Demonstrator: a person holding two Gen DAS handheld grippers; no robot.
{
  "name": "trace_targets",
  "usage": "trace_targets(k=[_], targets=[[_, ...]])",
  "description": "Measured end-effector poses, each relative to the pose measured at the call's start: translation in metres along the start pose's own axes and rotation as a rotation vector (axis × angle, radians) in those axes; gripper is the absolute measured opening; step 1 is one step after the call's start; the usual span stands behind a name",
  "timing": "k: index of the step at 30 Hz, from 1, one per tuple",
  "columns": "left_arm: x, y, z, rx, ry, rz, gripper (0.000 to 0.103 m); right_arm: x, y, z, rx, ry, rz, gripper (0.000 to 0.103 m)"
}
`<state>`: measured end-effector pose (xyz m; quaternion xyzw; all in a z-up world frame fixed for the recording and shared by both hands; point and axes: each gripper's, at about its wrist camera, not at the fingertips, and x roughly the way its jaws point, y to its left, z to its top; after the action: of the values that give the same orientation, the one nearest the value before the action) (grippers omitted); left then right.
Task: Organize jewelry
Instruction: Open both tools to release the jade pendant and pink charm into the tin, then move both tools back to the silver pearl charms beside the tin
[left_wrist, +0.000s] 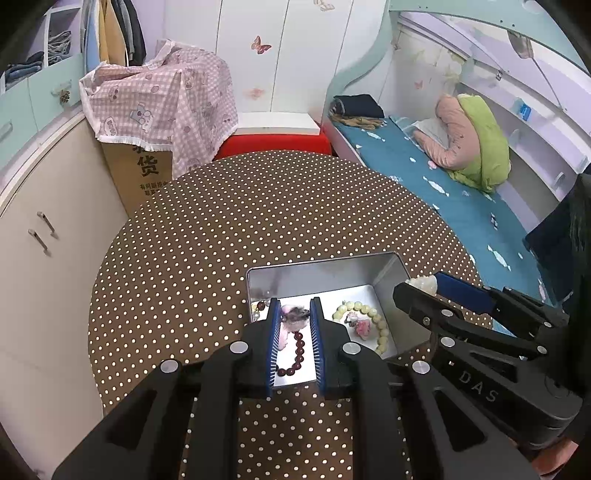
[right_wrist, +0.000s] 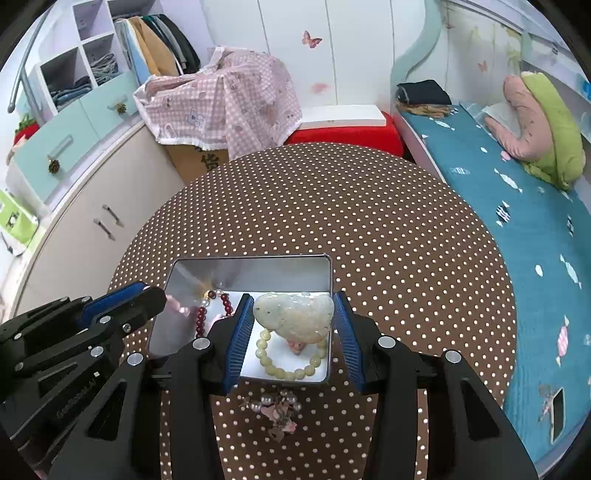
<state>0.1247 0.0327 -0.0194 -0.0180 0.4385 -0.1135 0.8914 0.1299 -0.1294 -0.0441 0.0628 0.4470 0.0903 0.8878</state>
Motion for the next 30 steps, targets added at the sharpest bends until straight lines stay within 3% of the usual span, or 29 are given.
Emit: trace_targets(k=[1, 3, 5, 30], targets=[[0.0, 0.0, 0.0, -0.007, 0.0, 0.001, 0.016, -0.001, 0.0, 0.0, 0.002, -0.009, 0.0, 0.045], [0.002, 0.003, 0.0, -0.012, 0.005, 0.008, 0.033, -0.004, -0.003, 0.001, 0.009, -0.025, -0.002, 0.062], [0.001, 0.007, 0.0, -0.02, -0.004, 0.019, 0.044, -0.007, -0.006, 0.001, 0.017, -0.046, -0.032, 0.067], [-0.012, 0.018, -0.026, -0.029, 0.02, 0.029, 0.044, -0.018, -0.03, -0.031, 0.1, 0.008, -0.064, 0.07]])
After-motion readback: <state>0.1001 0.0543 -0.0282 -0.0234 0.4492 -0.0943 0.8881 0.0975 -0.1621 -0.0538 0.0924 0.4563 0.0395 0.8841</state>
